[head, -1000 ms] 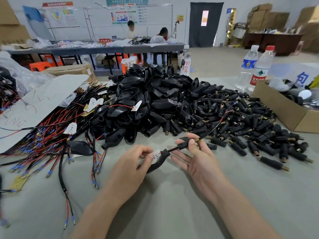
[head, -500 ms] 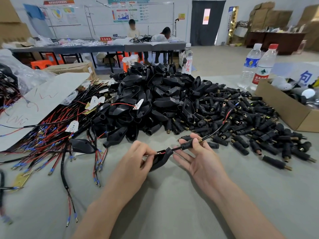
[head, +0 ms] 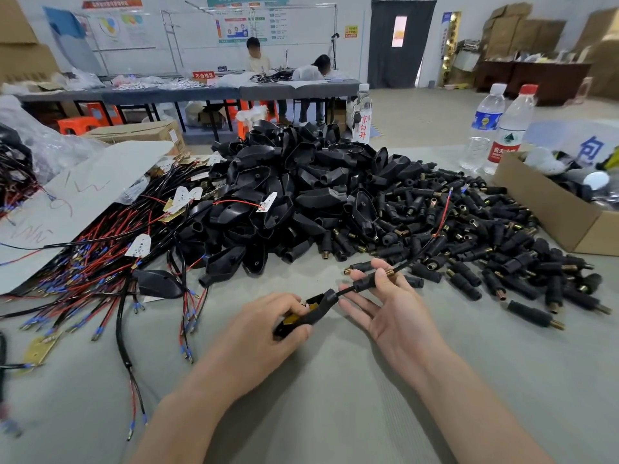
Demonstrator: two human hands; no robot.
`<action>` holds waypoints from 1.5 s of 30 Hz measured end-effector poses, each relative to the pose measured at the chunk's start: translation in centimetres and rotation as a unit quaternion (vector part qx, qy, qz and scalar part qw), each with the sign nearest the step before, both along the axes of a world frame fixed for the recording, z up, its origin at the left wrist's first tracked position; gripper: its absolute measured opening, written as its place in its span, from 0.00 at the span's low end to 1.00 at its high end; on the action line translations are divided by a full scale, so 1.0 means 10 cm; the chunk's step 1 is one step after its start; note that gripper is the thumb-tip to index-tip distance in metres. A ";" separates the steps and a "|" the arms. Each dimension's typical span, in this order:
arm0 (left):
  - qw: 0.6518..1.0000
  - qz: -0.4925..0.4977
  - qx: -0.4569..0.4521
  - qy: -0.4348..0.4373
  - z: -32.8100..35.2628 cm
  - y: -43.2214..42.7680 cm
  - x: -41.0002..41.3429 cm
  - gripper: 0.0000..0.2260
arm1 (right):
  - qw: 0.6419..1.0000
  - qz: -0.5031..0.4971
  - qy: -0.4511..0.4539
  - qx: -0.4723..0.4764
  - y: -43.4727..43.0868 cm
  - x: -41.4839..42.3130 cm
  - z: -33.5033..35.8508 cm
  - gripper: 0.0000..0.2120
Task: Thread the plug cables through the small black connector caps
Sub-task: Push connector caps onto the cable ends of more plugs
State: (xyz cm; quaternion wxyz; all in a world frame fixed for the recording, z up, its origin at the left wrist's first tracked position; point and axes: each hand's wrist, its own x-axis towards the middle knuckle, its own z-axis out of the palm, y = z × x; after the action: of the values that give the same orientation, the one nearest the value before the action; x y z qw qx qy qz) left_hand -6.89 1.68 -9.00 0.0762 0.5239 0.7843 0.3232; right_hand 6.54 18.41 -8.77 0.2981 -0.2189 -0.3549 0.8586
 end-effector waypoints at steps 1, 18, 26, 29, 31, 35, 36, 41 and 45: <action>1.000 0.004 0.002 0.001 0.00 0.00 0.00 0.05 | 1.000 -0.003 -0.001 -0.001 0.00 0.00 0.00 0.09; 0.994 0.026 0.094 -0.039 0.03 0.07 0.12 0.09 | 0.998 -0.062 -0.015 0.012 0.11 0.05 0.04 0.12; 0.990 0.040 0.131 -0.032 0.06 0.04 0.11 0.07 | 0.992 -0.122 -0.012 0.022 0.20 0.12 0.05 0.11; 0.989 0.041 0.136 -0.036 0.06 0.04 0.10 0.08 | 0.990 -0.129 -0.031 0.044 0.20 0.13 0.05 0.10; 0.988 0.040 0.143 -0.043 0.07 0.03 0.09 0.09 | 0.988 -0.139 -0.036 0.056 0.21 0.14 0.06 0.09; 0.989 0.032 0.135 -0.047 0.06 0.03 0.08 0.09 | 0.982 -0.169 -0.039 0.070 0.24 0.17 0.07 0.05; 0.990 0.029 0.132 -0.046 0.05 0.03 0.08 0.08 | 0.980 -0.177 -0.042 0.077 0.24 0.17 0.08 0.05; 0.988 0.034 0.141 -0.049 0.06 0.02 0.05 0.10 | 0.961 -0.227 -0.088 0.128 0.26 0.17 0.07 0.10; 0.988 0.027 0.143 -0.054 0.05 0.01 0.03 0.10 | 0.943 -0.260 -0.113 0.176 0.26 0.17 0.06 0.11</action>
State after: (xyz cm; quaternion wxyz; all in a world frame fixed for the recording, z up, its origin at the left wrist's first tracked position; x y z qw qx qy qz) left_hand -6.62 1.78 -8.47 0.0340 0.4899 0.7386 0.4618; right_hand 8.29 20.99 -8.14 0.5026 -0.3435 -0.4626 0.6445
